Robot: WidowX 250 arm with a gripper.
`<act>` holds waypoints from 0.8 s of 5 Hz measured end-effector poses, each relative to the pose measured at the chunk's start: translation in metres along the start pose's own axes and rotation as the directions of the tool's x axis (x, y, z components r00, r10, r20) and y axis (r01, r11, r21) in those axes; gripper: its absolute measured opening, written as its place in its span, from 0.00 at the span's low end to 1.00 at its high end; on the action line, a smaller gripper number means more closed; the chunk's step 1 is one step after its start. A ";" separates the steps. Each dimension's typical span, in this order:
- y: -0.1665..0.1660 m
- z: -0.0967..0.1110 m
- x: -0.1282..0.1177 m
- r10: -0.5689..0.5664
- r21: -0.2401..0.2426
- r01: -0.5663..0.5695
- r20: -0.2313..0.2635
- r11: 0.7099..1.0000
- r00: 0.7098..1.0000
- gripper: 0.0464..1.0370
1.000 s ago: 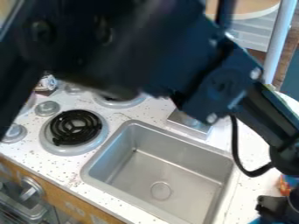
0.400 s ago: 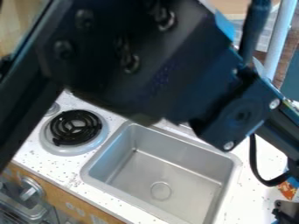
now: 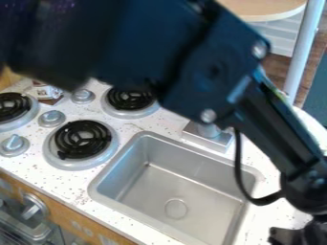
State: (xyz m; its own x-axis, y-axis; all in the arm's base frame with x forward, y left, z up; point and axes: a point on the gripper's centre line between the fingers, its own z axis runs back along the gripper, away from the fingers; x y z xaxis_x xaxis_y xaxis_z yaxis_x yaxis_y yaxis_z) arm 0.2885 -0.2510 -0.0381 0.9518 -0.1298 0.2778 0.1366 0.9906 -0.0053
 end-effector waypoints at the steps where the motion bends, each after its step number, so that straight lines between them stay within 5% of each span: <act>1: 0.015 0.002 -0.014 0.014 -0.008 -0.014 0.000 1.000 1.000 0.96; 4: 0.030 0.009 -0.031 0.019 -0.002 -0.019 -0.008 1.000 1.000 0.96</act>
State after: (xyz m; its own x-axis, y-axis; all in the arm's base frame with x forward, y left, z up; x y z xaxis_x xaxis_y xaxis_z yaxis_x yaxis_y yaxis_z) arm 0.2602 -0.2170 -0.0381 0.9565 -0.1108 0.2698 0.1185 0.9929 -0.0125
